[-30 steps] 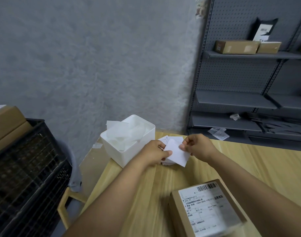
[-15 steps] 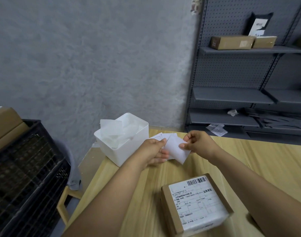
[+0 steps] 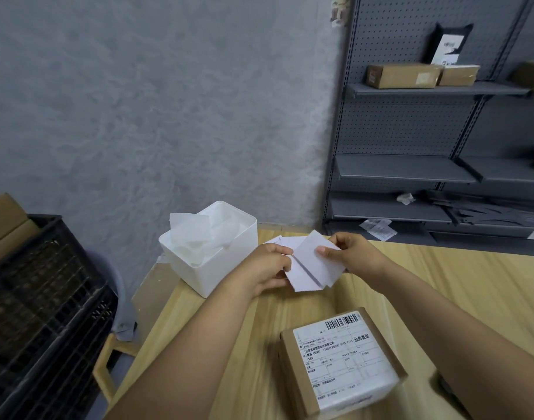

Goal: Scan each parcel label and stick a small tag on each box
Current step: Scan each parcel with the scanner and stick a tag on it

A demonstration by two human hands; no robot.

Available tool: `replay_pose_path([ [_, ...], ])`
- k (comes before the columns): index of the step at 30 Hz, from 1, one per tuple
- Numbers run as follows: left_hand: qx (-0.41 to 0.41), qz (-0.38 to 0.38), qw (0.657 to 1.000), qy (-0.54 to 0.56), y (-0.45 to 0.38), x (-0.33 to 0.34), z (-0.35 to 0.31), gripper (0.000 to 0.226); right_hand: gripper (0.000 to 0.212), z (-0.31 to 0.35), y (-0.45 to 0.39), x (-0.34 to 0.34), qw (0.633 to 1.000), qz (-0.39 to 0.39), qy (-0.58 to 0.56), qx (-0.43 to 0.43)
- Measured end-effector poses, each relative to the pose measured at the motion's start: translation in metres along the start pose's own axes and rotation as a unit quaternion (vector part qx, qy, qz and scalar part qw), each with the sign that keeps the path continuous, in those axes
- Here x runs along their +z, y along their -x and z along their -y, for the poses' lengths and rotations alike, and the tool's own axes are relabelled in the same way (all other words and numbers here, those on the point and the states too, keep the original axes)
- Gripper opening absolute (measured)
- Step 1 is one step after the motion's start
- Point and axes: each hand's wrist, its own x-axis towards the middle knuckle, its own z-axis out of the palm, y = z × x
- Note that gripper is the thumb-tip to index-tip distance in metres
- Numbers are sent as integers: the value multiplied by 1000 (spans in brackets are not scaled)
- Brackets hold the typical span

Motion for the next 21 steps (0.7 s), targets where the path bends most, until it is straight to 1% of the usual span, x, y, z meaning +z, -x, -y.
replay_pose_path([
  [3, 23, -32, 998, -38, 3, -7, 2, 27, 14, -7, -4, -4, 998, -27, 44, 26],
  [6, 57, -81, 990, -100, 5, -14, 3, 20, 14, -18, -9, -7, 990, -46, 116, 61],
  [10, 104, -118, 974, -165, 3, -22, 6, 15, 20, -30, -12, -8, 975, -33, 195, 101],
  [13, 123, -135, 961, -205, 1, -24, 8, 15, 23, -31, -15, -7, 962, -38, 251, 103],
  [17, 151, -165, 932, -286, -2, -27, 13, 16, 15, -27, -13, -7, 961, -50, 257, 89],
  [21, 175, -156, 905, -355, 0, -22, 11, 28, 24, -21, -9, -10, 973, -58, 217, 61],
])
